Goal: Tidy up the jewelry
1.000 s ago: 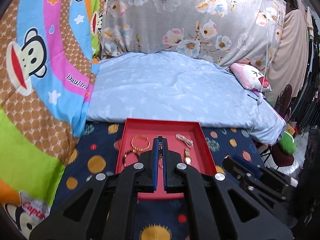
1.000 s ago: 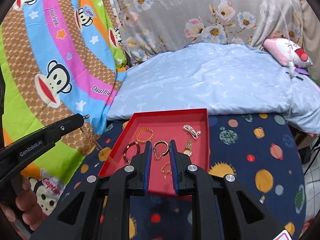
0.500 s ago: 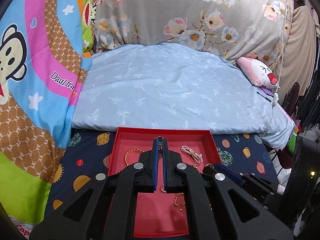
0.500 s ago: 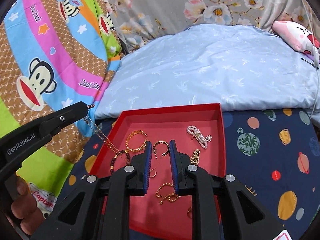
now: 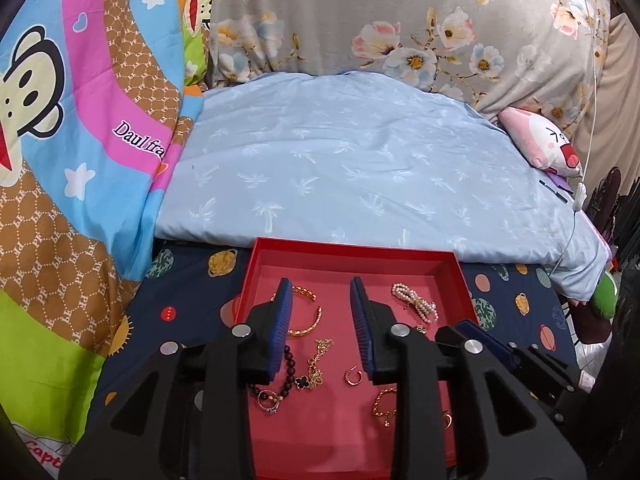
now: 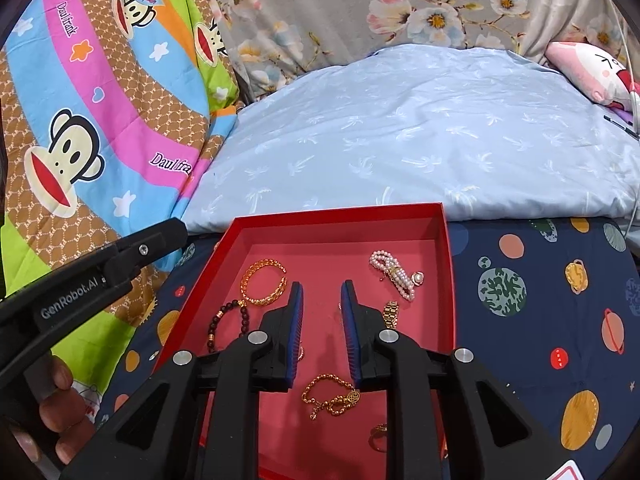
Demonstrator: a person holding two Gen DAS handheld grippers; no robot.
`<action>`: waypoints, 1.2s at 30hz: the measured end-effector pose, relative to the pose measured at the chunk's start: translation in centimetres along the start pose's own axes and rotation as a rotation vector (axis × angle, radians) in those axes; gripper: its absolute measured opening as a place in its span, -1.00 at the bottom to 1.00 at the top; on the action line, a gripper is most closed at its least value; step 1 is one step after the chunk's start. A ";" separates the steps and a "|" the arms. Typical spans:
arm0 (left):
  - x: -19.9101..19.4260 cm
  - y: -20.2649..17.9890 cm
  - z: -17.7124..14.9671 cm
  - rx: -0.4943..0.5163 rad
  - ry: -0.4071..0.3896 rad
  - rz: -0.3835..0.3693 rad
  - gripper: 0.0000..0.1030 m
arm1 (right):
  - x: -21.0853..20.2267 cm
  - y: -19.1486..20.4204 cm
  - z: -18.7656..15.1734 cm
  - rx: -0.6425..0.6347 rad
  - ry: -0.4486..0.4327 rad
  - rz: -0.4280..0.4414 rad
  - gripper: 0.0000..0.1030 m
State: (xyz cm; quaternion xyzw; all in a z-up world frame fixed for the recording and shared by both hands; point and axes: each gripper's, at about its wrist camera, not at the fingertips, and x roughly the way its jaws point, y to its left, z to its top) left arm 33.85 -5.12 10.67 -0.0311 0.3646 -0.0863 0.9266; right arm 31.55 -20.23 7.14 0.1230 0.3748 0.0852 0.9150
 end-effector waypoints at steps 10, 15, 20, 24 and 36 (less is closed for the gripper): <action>-1.6 -0.1 -0.8 0.000 -0.002 0.007 -0.45 | -2.2 0.2 -0.4 0.006 -0.015 -0.007 -0.63; -3.2 -0.2 -1.1 -0.003 -0.012 0.015 -0.44 | -3.7 0.7 -1.1 0.002 -0.016 -0.012 -0.63; -4.9 -0.5 -1.9 0.001 -0.019 0.032 -0.41 | -5.5 1.4 -1.8 -0.007 -0.024 -0.019 -0.58; -6.1 -0.7 -3.1 0.007 -0.020 0.053 -0.32 | -6.9 2.2 -3.1 -0.030 -0.040 -0.061 -0.34; -8.4 -1.0 -6.7 0.021 -0.017 0.129 0.18 | -9.7 2.9 -6.5 -0.018 -0.044 -0.112 0.12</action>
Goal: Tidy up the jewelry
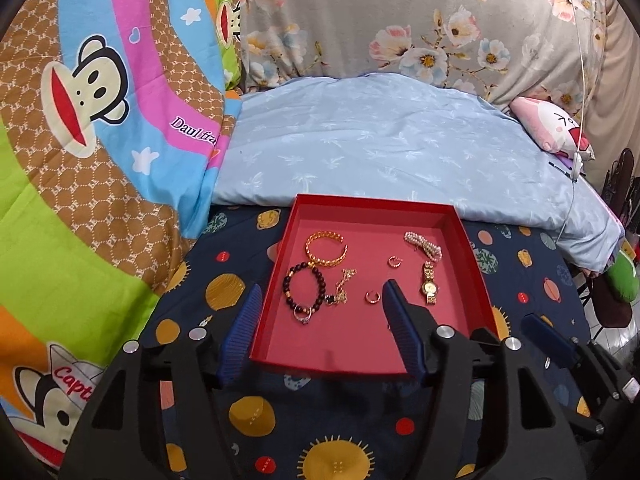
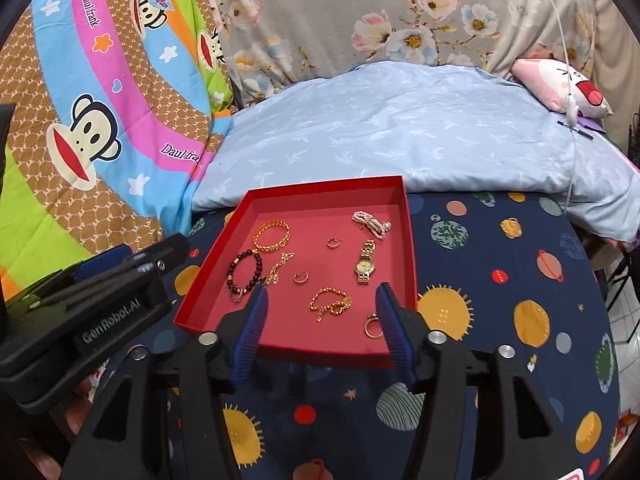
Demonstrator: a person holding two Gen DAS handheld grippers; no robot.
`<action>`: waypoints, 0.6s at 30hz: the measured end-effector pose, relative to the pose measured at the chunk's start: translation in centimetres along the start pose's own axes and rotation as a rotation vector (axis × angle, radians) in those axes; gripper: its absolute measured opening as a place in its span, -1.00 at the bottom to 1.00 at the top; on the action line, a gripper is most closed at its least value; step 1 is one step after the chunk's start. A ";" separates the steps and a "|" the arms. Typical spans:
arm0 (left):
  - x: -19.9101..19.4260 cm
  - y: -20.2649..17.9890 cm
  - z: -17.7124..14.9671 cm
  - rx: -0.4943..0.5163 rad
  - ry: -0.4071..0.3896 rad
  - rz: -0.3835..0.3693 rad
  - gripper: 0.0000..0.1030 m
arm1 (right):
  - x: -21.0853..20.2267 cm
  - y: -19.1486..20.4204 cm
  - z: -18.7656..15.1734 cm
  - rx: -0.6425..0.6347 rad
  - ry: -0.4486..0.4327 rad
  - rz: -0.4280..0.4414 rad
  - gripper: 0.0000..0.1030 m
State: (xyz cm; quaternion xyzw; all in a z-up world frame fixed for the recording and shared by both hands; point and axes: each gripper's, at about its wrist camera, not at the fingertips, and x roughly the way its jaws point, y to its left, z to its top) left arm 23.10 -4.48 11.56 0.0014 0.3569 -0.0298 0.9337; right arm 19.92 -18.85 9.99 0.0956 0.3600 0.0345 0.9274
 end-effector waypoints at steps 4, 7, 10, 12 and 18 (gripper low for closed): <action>-0.4 0.3 -1.0 -0.015 0.005 0.001 0.22 | -0.8 0.4 -0.5 -0.026 -0.011 -0.038 0.24; -0.3 0.2 -1.8 -0.011 0.002 0.014 0.26 | -0.9 0.5 -1.1 -0.055 -0.018 -0.070 0.31; 0.1 0.2 -2.6 -0.005 0.000 0.031 0.27 | -0.6 0.2 -1.8 -0.070 -0.023 -0.106 0.39; 0.4 0.5 -3.0 -0.006 0.003 0.040 0.28 | -0.2 -0.2 -2.1 -0.064 -0.015 -0.115 0.40; 1.6 1.3 -4.3 -0.008 0.014 0.072 0.35 | 0.7 -1.4 -3.1 -0.035 0.002 -0.127 0.41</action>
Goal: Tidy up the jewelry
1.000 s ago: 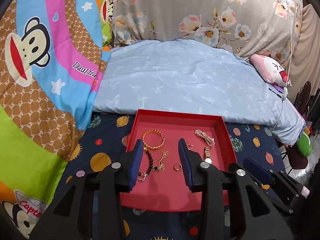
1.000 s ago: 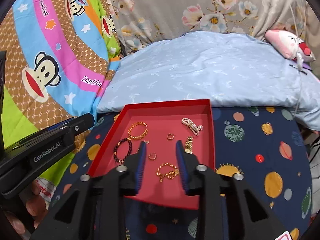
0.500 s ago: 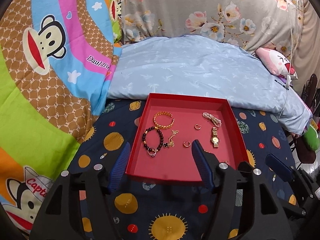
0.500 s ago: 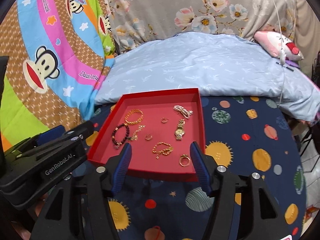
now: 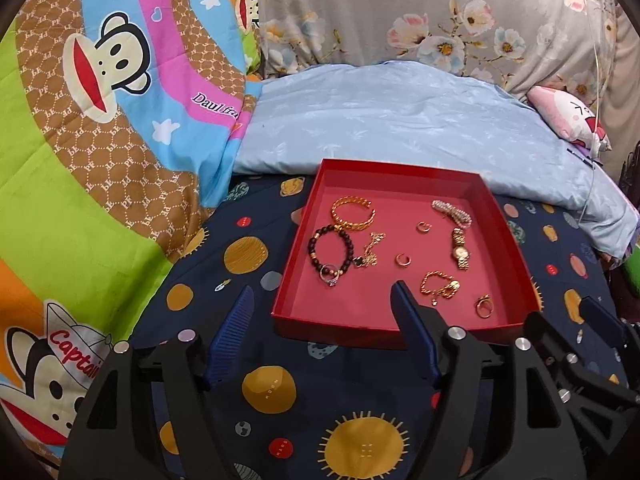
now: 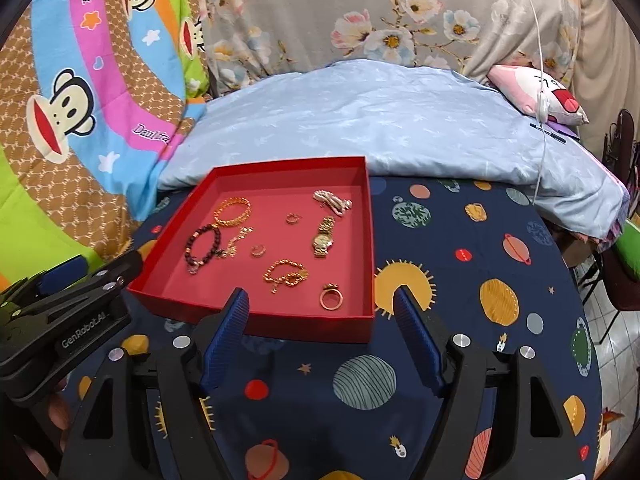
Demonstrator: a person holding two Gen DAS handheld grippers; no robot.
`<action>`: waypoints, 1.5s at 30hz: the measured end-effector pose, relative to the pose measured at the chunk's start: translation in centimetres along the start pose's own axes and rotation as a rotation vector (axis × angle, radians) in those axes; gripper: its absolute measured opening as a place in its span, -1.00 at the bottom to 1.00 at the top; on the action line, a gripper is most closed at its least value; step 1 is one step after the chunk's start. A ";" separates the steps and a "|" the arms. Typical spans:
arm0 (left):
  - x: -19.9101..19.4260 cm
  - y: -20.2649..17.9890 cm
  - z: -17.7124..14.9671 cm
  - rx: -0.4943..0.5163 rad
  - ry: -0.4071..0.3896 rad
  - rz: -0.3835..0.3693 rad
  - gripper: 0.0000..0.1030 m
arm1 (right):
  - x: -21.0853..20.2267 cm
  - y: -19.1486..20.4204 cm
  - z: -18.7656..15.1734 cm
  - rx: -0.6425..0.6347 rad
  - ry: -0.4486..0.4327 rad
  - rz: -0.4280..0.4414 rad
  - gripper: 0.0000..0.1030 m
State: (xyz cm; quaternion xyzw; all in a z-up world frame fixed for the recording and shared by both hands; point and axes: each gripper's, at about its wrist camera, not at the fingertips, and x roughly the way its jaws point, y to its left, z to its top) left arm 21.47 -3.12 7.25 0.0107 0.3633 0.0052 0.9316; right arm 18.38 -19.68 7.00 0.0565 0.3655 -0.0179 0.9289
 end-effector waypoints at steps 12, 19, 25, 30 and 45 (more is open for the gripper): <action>1.5 -0.7 -1.3 0.032 -0.015 0.009 0.36 | 1.6 0.4 -0.9 0.009 0.008 0.023 0.42; 2.0 -1.0 -2.3 0.045 -0.019 0.023 0.45 | 2.3 0.4 -2.0 0.014 0.018 0.017 0.42; 2.7 -1.2 -3.5 0.047 -0.010 0.021 0.45 | 2.5 0.4 -2.8 0.010 0.019 0.004 0.42; 3.2 -1.1 -4.0 0.041 -0.010 0.022 0.45 | 2.8 0.6 -3.2 -0.003 0.007 -0.011 0.42; 3.5 -0.8 -4.4 0.034 -0.034 0.030 0.56 | 3.4 0.8 -3.5 0.001 0.004 -0.007 0.42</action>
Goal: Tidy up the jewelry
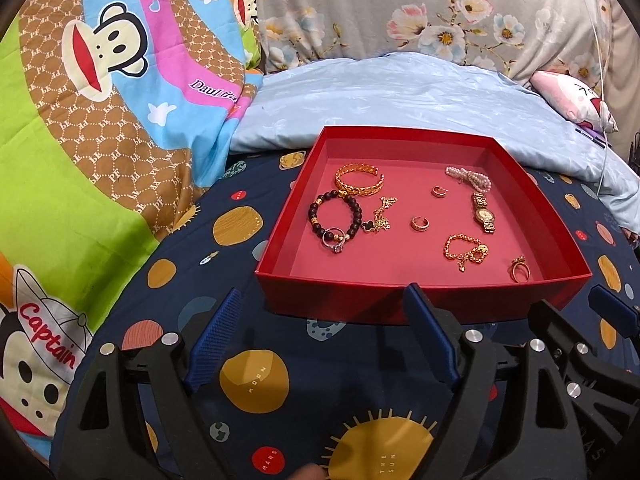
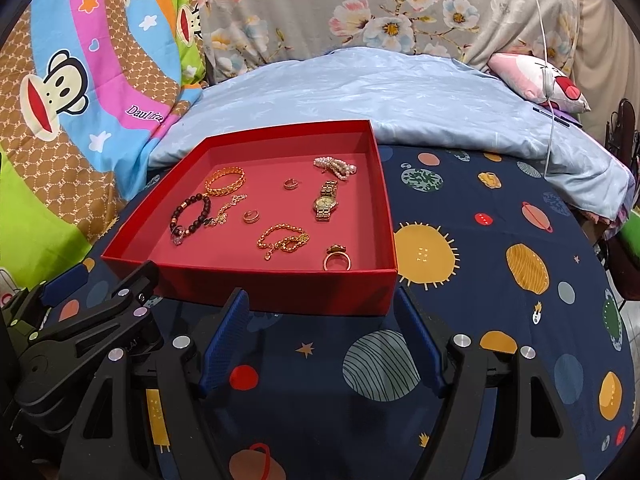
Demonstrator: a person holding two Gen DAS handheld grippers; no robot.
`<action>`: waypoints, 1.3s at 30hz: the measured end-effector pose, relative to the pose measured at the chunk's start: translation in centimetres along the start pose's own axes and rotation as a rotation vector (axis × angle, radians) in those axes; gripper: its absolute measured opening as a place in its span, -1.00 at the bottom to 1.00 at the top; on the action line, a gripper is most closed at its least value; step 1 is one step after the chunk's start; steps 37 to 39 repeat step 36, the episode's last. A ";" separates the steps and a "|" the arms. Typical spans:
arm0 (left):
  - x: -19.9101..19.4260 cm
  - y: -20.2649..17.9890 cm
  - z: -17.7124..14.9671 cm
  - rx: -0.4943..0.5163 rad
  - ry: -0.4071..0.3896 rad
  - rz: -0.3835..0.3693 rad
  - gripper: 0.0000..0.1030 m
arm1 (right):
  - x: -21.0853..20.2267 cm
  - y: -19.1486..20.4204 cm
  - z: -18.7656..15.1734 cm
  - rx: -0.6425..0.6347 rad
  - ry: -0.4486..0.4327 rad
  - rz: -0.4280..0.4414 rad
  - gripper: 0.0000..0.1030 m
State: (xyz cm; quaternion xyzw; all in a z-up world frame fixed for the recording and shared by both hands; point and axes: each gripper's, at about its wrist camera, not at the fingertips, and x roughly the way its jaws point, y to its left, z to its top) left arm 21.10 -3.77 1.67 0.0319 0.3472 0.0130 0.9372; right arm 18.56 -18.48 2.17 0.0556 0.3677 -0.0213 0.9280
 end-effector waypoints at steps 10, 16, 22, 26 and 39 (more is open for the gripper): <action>0.1 0.2 0.1 -0.002 0.008 0.003 0.56 | 0.0 0.1 0.0 -0.001 -0.001 0.000 0.42; 0.2 0.4 0.1 -0.016 0.010 0.005 0.56 | -0.1 0.3 0.0 -0.011 -0.003 -0.002 0.42; 0.2 0.5 0.1 -0.014 0.006 0.002 0.56 | -0.2 0.3 0.0 -0.012 -0.004 -0.004 0.42; 0.1 0.3 0.0 -0.009 0.000 0.019 0.56 | -0.2 0.5 -0.1 -0.016 -0.004 -0.006 0.42; 0.3 0.5 0.0 -0.009 0.016 0.011 0.56 | -0.2 0.6 0.0 -0.017 -0.006 -0.021 0.43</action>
